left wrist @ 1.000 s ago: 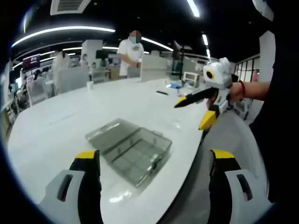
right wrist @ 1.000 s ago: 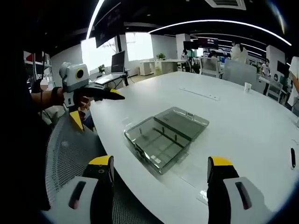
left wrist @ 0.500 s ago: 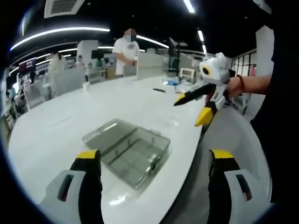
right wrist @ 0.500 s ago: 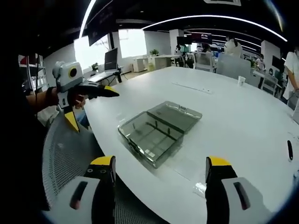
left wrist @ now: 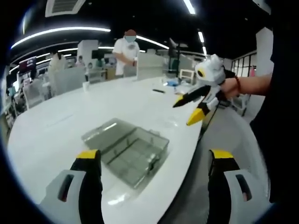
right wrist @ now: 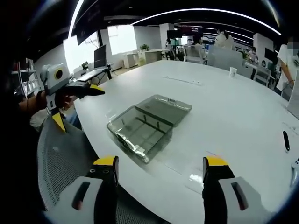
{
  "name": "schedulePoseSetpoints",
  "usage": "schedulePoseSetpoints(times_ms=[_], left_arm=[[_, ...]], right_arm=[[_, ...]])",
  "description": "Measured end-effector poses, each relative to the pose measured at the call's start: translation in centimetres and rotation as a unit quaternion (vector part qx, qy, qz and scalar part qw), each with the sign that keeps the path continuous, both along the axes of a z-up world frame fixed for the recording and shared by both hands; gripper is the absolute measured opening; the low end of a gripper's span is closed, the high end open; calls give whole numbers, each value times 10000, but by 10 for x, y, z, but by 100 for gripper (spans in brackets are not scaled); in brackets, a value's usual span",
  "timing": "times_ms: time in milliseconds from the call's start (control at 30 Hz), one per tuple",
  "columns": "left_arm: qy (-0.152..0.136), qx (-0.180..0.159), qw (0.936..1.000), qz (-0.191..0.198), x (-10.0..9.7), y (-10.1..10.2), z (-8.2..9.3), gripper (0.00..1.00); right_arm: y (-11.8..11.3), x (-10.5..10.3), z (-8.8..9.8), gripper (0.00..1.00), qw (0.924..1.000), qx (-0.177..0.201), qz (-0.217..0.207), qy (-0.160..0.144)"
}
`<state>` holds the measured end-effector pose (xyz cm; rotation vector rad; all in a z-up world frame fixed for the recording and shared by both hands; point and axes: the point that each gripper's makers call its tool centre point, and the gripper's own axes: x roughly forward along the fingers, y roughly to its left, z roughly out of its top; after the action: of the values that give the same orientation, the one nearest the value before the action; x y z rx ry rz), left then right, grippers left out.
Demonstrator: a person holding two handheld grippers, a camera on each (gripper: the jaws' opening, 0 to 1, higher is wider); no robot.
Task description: Insert the divider into the dual guide fixture by aligning both edges with the guide slots and pushing it downward to the bottom, including one-sided entry, uneven engagement, binding, and posture correction.
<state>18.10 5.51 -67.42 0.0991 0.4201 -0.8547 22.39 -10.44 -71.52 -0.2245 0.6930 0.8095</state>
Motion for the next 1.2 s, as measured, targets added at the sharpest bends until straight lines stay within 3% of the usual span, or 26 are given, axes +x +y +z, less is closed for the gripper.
schedulePoseSetpoints(times_ms=[367, 633, 733, 1200], left_arm=[[7, -71, 9998, -165, 8, -5, -2, 92], [74, -132, 9992, -368, 2, -13, -1, 93], [84, -326, 9989, -311, 2, -14, 2, 93], [49, -322, 9992, -245, 6, -9, 0, 94]], right_arm=[[-12, 5, -8, 70, 9995, -117, -294, 88], [-24, 5, -11, 67, 9981, -136, -579, 137], [-23, 5, -13, 68, 9980, -118, -587, 184], [-38, 18, -24, 67, 9958, -368, -775, 307]])
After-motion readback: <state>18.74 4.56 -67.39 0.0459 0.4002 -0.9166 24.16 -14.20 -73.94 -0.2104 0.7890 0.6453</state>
